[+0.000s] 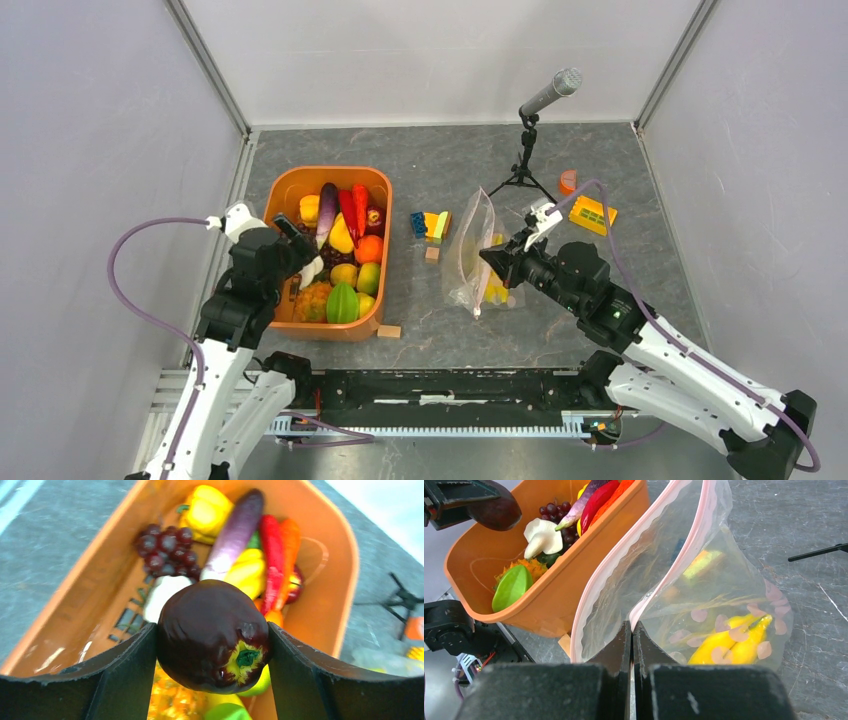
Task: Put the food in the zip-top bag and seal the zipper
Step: Pick up the fake fruit from the bin, then place the fake fruit in the zipper food storage bag.
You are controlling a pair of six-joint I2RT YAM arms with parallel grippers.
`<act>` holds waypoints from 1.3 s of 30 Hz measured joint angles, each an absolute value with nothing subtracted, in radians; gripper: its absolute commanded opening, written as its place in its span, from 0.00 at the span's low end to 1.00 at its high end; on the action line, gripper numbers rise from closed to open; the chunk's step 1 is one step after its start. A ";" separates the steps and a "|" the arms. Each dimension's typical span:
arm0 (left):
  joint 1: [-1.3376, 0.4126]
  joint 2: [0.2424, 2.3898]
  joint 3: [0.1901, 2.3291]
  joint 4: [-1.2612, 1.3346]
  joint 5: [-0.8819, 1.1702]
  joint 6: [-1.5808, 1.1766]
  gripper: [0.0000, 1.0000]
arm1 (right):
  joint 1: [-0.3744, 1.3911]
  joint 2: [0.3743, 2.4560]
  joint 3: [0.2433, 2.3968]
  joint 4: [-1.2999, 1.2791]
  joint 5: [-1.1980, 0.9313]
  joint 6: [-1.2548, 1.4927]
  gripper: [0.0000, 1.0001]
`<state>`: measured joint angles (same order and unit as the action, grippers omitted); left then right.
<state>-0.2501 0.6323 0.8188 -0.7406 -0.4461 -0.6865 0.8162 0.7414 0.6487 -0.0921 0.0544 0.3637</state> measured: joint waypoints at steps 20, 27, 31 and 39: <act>-0.429 0.751 0.867 -0.228 0.345 -0.691 0.50 | 0.816 0.748 0.634 -0.045 0.033 0.510 0.00; -0.801 0.881 0.908 -0.160 0.286 -0.644 0.50 | 0.816 0.808 0.623 0.002 0.035 0.555 0.00; -0.864 0.948 0.925 -0.112 0.252 -0.617 0.50 | 0.816 0.835 0.622 0.010 0.035 0.571 0.00; -0.952 1.090 0.946 -0.078 0.109 -0.527 0.50 | 0.816 0.831 0.619 0.020 0.038 0.578 0.00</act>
<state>-0.9524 1.0904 0.9463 -0.0780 0.1093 -0.5266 0.8162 0.8314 0.6189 0.0204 0.0376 0.5781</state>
